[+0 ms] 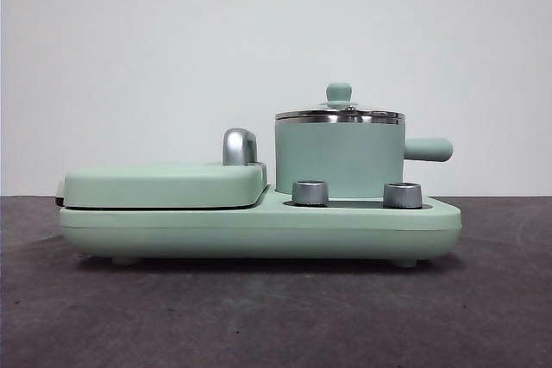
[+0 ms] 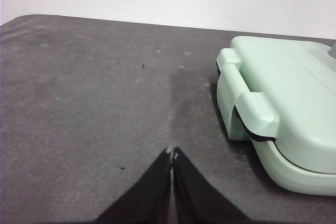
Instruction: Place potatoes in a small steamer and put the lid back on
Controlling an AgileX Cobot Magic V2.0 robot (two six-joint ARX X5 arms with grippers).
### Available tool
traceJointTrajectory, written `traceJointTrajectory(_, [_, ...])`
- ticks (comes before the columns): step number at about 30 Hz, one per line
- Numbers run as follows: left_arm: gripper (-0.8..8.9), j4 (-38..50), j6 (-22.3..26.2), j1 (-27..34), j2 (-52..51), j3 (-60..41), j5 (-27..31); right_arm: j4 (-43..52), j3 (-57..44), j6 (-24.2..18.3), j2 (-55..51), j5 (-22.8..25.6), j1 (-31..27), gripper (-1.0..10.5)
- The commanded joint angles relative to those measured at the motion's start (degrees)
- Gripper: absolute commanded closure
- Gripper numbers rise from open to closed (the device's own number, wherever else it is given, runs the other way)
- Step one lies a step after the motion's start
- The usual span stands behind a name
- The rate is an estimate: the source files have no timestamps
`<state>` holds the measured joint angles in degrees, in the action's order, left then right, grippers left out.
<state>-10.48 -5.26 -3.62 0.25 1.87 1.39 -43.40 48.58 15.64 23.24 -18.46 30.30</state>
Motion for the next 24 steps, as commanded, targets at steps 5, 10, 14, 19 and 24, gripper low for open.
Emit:
traceJointTrajectory(5, [8.07,-0.24,0.70,-0.02,-0.07,-1.14,0.22,0.96,0.39,0.04,0.20,-0.15,0.31,9.2])
traceJointTrajectory(10, [8.08,-0.24,0.70,-0.02,-0.07,-1.14,0.22,0.96,0.39,0.04,0.20,-0.17,0.31,9.2])
traceJointTrajectory(14, [8.08,-0.24,0.70,-0.02,-0.07,-1.14,0.24,1.38,0.15,0.04,-0.13,-0.07,0.22,9.2])
traceJointTrajectory(19, [8.08,-0.24,0.70,-0.04,-0.07,-1.14,0.22,7.21,-5.38,-1.73,-3.65,0.07,-7.08,9.2])
traceJointTrajectory(24, [8.08,-0.24,0.70,-0.04,-0.07,-1.14,0.22,21.75,-20.79,-4.28,-12.37,3.10,-20.28,9.2])
